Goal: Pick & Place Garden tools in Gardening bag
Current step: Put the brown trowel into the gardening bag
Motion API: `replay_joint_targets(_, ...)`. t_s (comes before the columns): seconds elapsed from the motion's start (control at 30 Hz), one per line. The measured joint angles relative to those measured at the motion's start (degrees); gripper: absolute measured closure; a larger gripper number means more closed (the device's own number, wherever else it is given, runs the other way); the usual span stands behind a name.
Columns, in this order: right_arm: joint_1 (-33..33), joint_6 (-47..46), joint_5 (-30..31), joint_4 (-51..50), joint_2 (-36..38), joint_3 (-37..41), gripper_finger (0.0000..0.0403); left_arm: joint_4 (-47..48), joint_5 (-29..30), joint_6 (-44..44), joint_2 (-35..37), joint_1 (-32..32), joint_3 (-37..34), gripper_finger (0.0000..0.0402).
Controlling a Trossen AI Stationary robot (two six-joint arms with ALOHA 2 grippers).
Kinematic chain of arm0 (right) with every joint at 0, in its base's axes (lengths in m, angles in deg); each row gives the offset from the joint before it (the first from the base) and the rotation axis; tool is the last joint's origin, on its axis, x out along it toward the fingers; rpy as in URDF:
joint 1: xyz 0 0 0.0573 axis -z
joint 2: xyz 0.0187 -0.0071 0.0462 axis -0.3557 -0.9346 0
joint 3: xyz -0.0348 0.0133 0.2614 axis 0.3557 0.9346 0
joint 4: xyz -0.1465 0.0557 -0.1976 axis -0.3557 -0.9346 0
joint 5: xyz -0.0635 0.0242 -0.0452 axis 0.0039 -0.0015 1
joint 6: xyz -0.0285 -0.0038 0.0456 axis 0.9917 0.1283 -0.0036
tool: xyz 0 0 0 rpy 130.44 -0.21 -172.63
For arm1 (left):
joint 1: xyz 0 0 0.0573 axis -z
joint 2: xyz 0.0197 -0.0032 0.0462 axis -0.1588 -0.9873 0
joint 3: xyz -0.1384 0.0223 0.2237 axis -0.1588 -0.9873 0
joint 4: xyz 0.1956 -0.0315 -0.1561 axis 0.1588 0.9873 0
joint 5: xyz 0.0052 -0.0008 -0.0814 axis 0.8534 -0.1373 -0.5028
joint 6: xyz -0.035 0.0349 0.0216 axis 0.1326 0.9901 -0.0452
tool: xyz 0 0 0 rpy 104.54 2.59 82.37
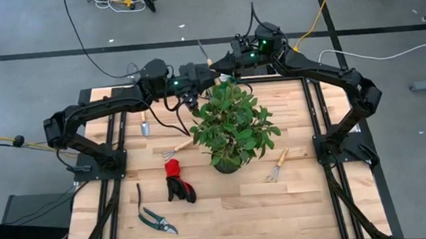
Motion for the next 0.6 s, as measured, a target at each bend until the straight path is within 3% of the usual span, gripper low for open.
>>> replay_joint_targets(0.6,-0.38,0.18,-0.54,-0.03,0.00,0.00,0.0350,-0.05,-0.07,-0.14,-1.28,0.33,-0.04,0.0235)
